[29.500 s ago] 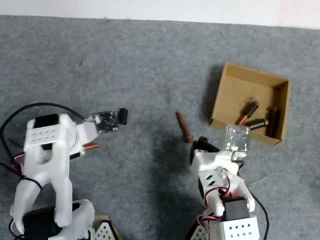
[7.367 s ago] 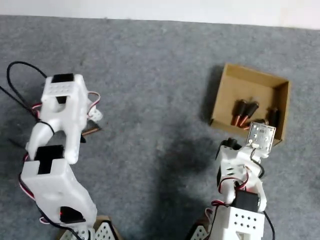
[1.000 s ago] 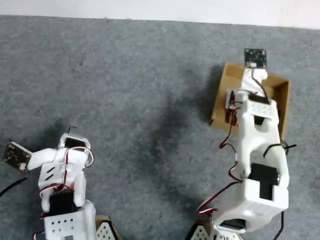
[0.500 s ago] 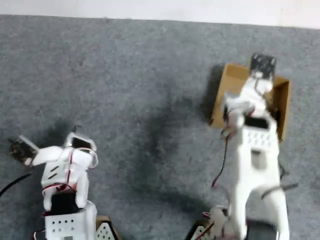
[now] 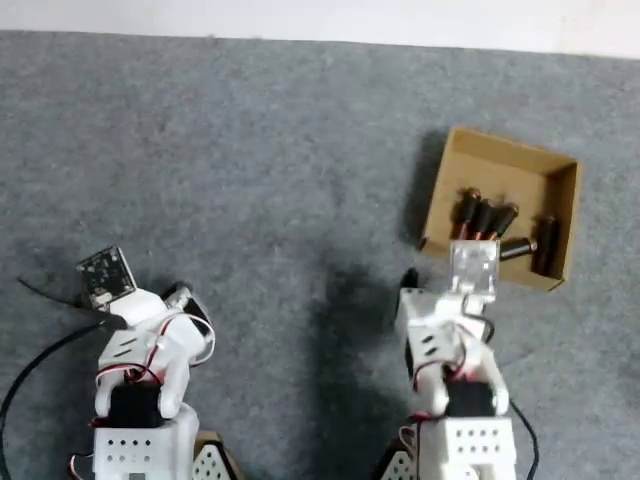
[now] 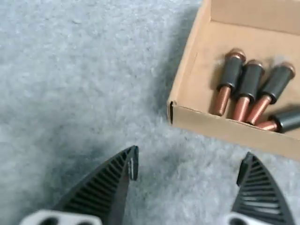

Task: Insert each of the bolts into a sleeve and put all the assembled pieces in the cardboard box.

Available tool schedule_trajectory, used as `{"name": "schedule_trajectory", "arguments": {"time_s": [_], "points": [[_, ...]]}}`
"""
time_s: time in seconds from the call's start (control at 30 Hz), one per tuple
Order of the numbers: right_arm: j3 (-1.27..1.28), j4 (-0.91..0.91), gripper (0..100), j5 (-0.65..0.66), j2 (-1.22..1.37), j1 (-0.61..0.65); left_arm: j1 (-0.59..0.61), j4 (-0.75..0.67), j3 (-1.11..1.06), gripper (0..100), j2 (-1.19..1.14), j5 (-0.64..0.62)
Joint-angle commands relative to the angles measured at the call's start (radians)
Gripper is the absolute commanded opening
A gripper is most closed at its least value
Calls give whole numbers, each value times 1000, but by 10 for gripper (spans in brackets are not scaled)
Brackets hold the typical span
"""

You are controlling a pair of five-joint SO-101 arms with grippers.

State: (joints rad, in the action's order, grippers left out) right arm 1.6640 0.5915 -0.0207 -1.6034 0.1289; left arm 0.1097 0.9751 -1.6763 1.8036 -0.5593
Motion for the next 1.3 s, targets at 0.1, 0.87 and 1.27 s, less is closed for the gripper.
{"name": "schedule_trajectory", "arguments": {"time_s": [0.1,0.87,1.27], "points": [[147,153,296,-8,-197,-15,-22,54,-21,30,5,40],[140,575,296,442,-179,-415,-22,278,-16,28,5,318],[140,581,296,500,-179,-417,-19,307,-19,30,5,313]]}}
